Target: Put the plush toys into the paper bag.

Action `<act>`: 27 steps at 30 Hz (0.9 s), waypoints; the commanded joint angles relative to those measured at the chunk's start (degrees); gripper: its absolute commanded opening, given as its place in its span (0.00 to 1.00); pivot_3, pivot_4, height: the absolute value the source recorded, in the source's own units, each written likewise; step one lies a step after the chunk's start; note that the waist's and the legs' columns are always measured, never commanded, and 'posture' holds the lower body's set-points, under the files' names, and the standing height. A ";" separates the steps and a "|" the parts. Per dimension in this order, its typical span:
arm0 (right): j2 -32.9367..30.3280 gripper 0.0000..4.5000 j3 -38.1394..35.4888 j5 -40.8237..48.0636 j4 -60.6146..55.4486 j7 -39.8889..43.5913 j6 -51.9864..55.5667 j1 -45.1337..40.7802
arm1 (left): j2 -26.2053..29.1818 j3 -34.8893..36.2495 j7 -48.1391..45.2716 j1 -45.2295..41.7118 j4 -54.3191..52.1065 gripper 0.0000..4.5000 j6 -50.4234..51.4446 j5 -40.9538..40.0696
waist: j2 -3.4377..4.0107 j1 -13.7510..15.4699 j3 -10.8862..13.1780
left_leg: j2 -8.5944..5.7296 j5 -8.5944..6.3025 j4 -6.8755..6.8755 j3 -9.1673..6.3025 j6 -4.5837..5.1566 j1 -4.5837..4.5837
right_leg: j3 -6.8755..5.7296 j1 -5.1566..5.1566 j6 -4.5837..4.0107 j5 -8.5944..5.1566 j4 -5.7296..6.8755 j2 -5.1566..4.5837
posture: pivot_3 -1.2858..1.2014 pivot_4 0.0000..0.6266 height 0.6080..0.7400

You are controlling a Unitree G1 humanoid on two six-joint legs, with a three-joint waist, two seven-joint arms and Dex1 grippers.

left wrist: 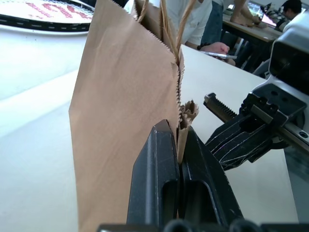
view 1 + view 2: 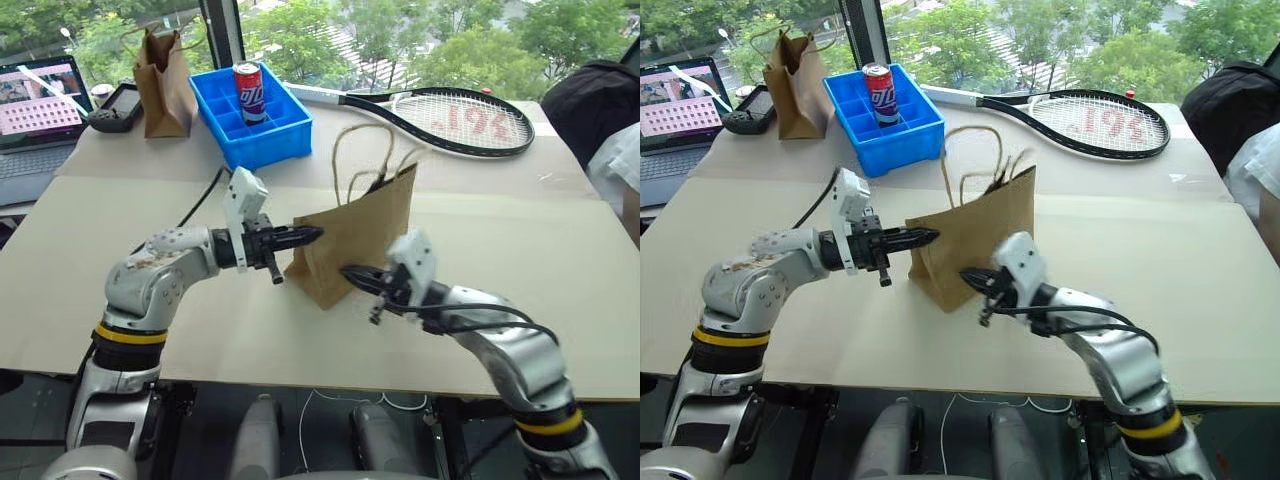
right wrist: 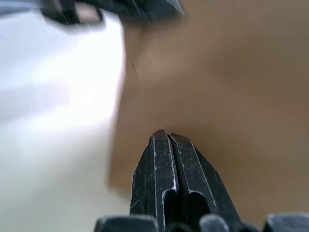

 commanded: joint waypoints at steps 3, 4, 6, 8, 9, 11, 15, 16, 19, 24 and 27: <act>-5.67 0.00 -11.67 2.66 -4.19 2.31 1.37 10.61 | 2.52 -1.10 -17.62 -8.50 10.21 0.01 -10.74 1.71 | 0.00 -0.08 0.00 | 0.02 0.00 -0.03 0.03 0.00 0.04 | 0.02 0.00 -0.01 0.00 -0.01 0.02 | 0.52 0.24 0.42; -6.49 0.00 -13.41 2.46 -4.31 2.52 1.30 12.69 | 2.92 -1.84 -21.15 -10.21 12.87 0.01 -12.09 2.30 | 0.00 -0.03 0.00 | 0.03 0.00 -0.04 0.03 0.00 0.05 | 0.03 0.00 -0.01 -0.01 0.01 0.02 | 0.52 0.24 0.42; -7.45 0.00 -15.95 2.29 -4.43 2.88 0.91 15.51 | 3.18 -2.89 -26.61 -12.70 17.24 0.01 -14.69 3.38 | 0.00 -0.08 0.00 | 0.02 0.00 -0.02 0.02 0.00 0.06 | 0.02 0.01 0.06 -0.05 0.02 0.04 | 0.52 0.24 0.42; -8.24 0.00 -18.51 2.15 -4.47 3.04 0.65 17.80 | 3.27 -4.40 -31.91 -14.46 21.52 0.01 -18.37 5.41 | 0.00 -0.35 0.00 | 0.02 0.00 -0.02 0.04 0.00 0.07 | 0.05 0.02 0.23 -0.14 0.01 0.04 | 0.52 0.24 0.42; -8.68 0.00 -19.70 1.97 -4.39 3.17 0.57 18.76 | 3.04 -5.20 -34.04 -15.17 23.52 0.01 -20.41 6.60 | 0.00 -0.34 0.00 | 0.02 0.00 -0.02 0.04 0.00 0.07 | 0.06 0.02 0.23 -0.14 0.01 0.03 | 0.52 0.24 0.42; -9.19 0.00 -21.52 1.90 -4.46 3.27 0.63 20.19 | 2.35 -6.64 -36.68 -16.36 27.22 0.01 -25.43 8.04 | 0.01 -0.32 0.00 | 0.02 0.00 -0.02 0.04 0.00 0.07 | 0.06 0.03 0.23 -0.14 0.01 0.03 | 0.52 0.24 0.42; -9.55 0.00 -23.03 1.85 -4.89 3.18 1.13 21.99 | 3.69 -10.67 -37.09 -16.94 29.36 0.01 -28.93 3.63 | 0.00 -0.41 0.00 | 0.03 0.00 -0.01 0.02 0.00 0.03 | 0.06 0.02 0.22 -0.14 0.01 0.03 | 0.52 0.24 0.42; -9.59 0.00 -23.19 1.87 -4.99 3.20 1.21 22.18 | 4.74 -12.43 -37.09 -16.60 29.25 0.01 -29.88 2.53 | 0.00 -0.45 0.00 | 0.03 0.00 -0.01 0.02 0.01 0.03 | 0.05 0.02 0.23 -0.14 0.01 0.03 | 0.52 0.24 0.42; -9.73 0.00 -23.53 2.14 -5.20 3.18 1.43 22.15 | 6.91 -16.75 -37.09 -15.73 29.55 0.01 -34.18 1.18 | 0.00 -0.77 0.00 | 0.03 0.00 -0.01 0.02 0.00 0.03 | 0.06 0.02 0.23 -0.14 0.01 0.02 | 0.52 0.24 0.42; -10.12 0.00 -22.92 2.12 -5.11 3.08 1.96 21.22 | 8.65 -21.12 -37.09 -14.84 30.76 0.01 -40.80 0.73 | 0.00 -0.84 0.00 | 0.02 0.00 0.03 0.01 0.00 0.03 | 0.06 0.04 0.23 -0.14 0.02 0.02 | 0.52 0.24 0.42; -10.39 0.00 -22.12 2.08 -4.79 3.02 2.22 20.26 | 9.92 -23.27 -37.09 -14.46 31.80 0.01 -45.47 0.93 | 0.00 -0.89 0.00 | 0.03 0.00 0.03 0.01 0.01 0.03 | 0.06 0.04 0.23 -0.14 0.02 0.02 | 0.52 0.24 0.42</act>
